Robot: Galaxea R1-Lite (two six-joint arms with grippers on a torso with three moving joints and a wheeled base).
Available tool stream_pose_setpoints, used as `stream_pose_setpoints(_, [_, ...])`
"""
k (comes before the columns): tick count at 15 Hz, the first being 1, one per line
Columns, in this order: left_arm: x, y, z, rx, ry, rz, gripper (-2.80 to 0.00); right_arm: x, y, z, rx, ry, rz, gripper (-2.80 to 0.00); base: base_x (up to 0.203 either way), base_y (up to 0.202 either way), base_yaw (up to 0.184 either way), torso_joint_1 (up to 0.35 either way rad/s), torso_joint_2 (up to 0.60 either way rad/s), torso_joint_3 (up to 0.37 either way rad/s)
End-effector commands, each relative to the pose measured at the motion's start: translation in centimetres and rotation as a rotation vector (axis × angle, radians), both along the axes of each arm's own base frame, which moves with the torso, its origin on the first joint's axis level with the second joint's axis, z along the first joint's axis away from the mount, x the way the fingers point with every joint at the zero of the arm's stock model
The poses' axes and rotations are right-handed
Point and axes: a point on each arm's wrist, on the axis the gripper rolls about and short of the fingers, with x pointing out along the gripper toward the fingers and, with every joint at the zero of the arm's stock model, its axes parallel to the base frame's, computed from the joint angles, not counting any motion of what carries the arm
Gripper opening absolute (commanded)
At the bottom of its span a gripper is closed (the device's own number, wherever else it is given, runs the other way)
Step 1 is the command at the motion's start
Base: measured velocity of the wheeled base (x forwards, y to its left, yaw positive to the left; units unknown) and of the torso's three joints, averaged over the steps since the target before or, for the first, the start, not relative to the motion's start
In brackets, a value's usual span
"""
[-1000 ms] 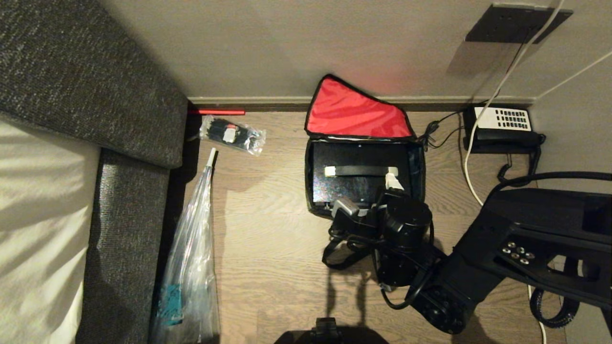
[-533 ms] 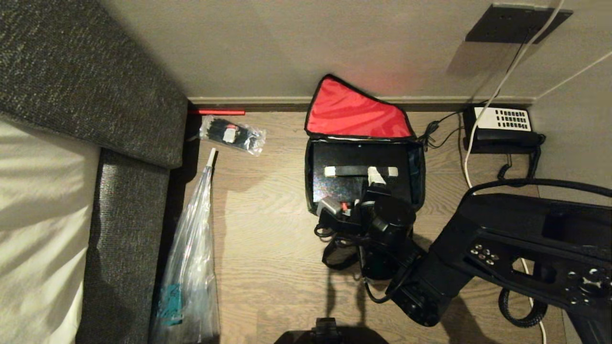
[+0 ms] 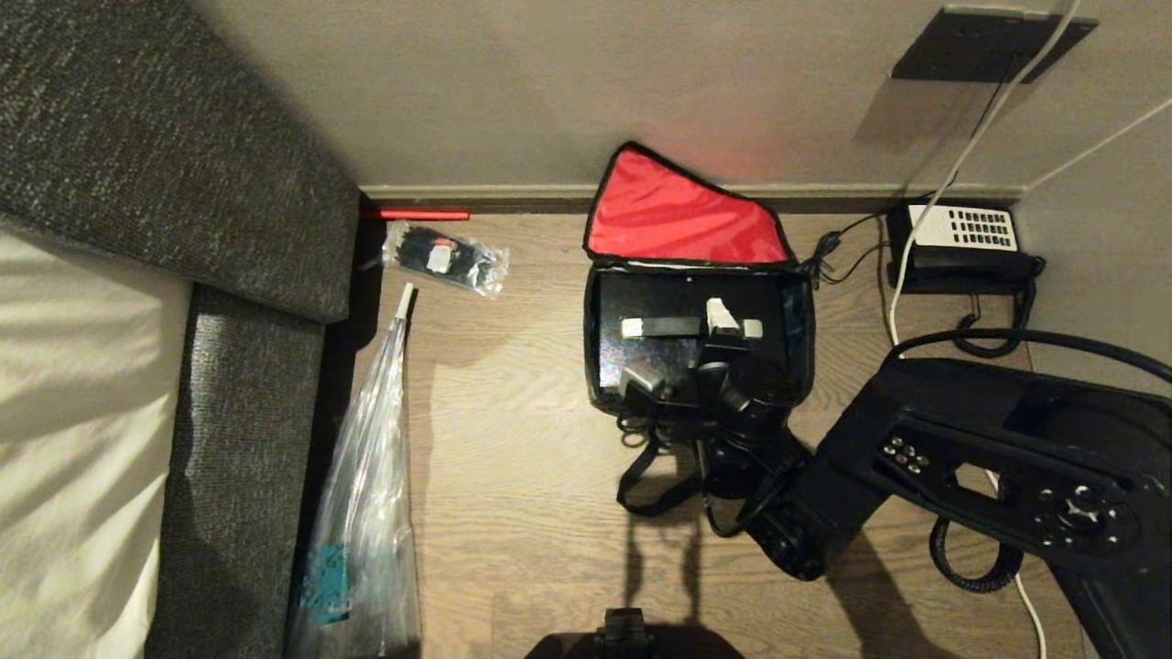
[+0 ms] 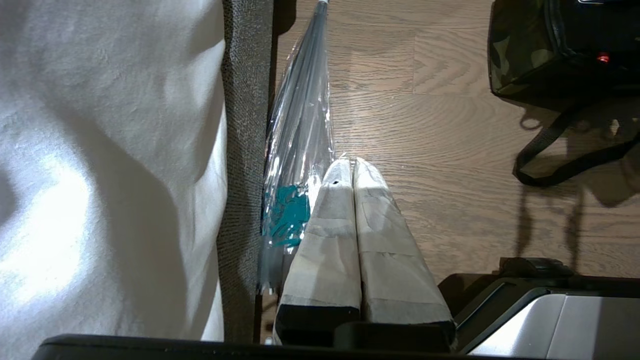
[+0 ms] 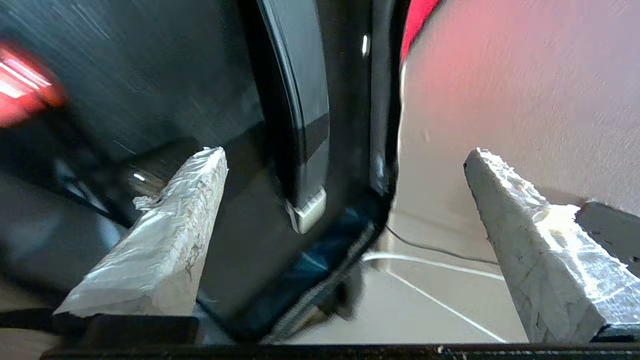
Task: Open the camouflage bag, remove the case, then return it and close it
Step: Grip the handle
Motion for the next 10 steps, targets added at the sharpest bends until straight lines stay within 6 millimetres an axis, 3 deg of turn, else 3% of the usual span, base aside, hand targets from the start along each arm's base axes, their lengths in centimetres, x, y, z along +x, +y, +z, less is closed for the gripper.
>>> stream_pose_setpoints(1, [0.0, 0.0, 0.0, 0.0, 0.003, 0.0, -2.8, 1.1, -0.4, -0.5, -0.016, -0.01, -0.025, 0.0, 0.0, 0.0, 0.0, 0.0, 0.0, 0.0])
stream_pose_setpoints(10, [0.0, 0.0, -0.1, 0.0, 0.004, 0.0, -2.8, 2.6, 0.4, -1.9, -0.018, -0.031, 0.015, 0.0, 0.0, 0.0, 0.0, 0.0, 0.0, 0.0])
